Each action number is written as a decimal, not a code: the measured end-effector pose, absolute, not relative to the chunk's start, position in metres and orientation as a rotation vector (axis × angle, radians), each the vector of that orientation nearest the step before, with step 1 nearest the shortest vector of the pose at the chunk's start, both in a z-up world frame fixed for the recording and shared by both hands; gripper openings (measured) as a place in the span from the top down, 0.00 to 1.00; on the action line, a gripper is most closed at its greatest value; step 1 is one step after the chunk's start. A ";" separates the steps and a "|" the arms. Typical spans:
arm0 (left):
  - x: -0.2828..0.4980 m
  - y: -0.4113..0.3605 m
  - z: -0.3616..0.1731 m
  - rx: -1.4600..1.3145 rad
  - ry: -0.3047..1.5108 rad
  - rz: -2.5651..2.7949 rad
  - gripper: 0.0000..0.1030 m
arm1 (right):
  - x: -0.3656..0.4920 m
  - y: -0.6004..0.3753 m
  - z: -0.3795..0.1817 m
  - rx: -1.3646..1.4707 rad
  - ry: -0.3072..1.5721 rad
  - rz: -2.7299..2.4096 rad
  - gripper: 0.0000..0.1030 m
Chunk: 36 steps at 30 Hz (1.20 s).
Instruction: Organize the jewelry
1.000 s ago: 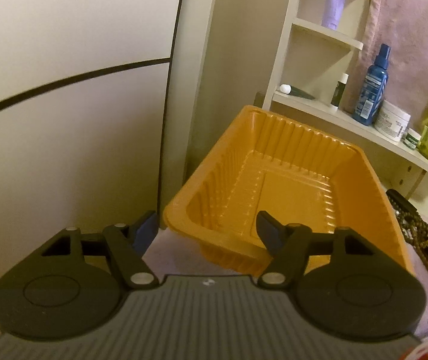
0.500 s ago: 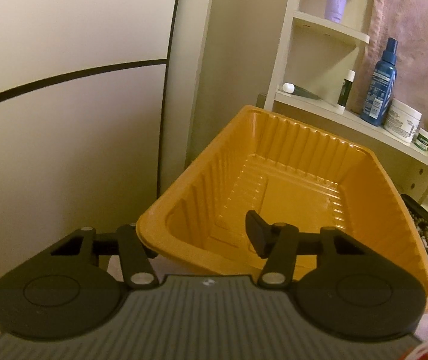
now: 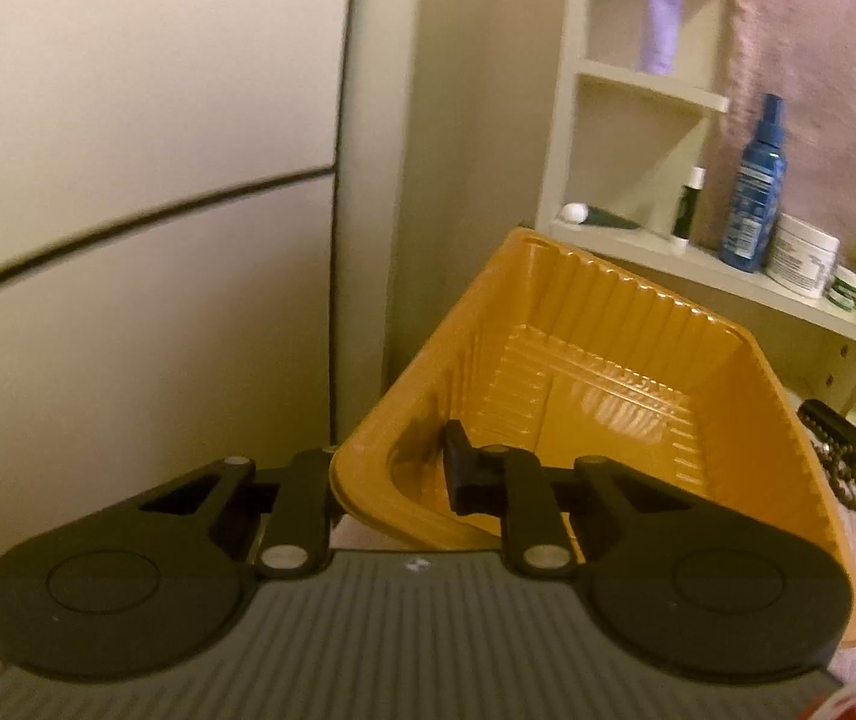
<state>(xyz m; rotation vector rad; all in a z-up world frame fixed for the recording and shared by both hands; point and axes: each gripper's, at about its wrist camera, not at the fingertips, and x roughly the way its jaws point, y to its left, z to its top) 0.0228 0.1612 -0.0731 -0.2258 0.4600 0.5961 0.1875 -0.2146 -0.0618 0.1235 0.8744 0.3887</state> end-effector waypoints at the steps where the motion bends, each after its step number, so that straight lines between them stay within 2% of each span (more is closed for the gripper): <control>1: 0.024 0.160 -0.070 -0.209 0.460 0.591 0.84 | 0.187 -0.212 -0.062 0.119 0.870 0.401 0.31; 8: 0.027 0.151 -0.055 -0.106 0.448 0.577 0.85 | 0.181 -0.193 -0.059 0.083 0.821 0.496 0.32; 10: 0.028 0.150 -0.054 -0.094 0.449 0.575 0.85 | 0.182 -0.187 -0.061 0.082 0.833 0.526 0.47; 16: 0.030 0.150 -0.052 -0.087 0.452 0.572 0.85 | 0.190 -0.171 -0.074 0.092 0.872 0.543 0.63; 26: 0.030 0.151 -0.053 -0.106 0.454 0.578 0.85 | 0.207 -0.160 -0.088 0.181 0.873 0.464 0.79; 30: 0.030 0.152 -0.053 -0.114 0.456 0.578 0.85 | 0.211 -0.158 -0.092 0.199 0.856 0.430 0.90; 33: 0.030 0.152 -0.053 -0.113 0.456 0.578 0.85 | 0.213 -0.158 -0.093 0.226 0.857 0.410 0.95; 36: 0.030 0.153 -0.053 -0.118 0.457 0.580 0.85 | 0.209 -0.157 -0.091 0.207 0.835 0.424 0.95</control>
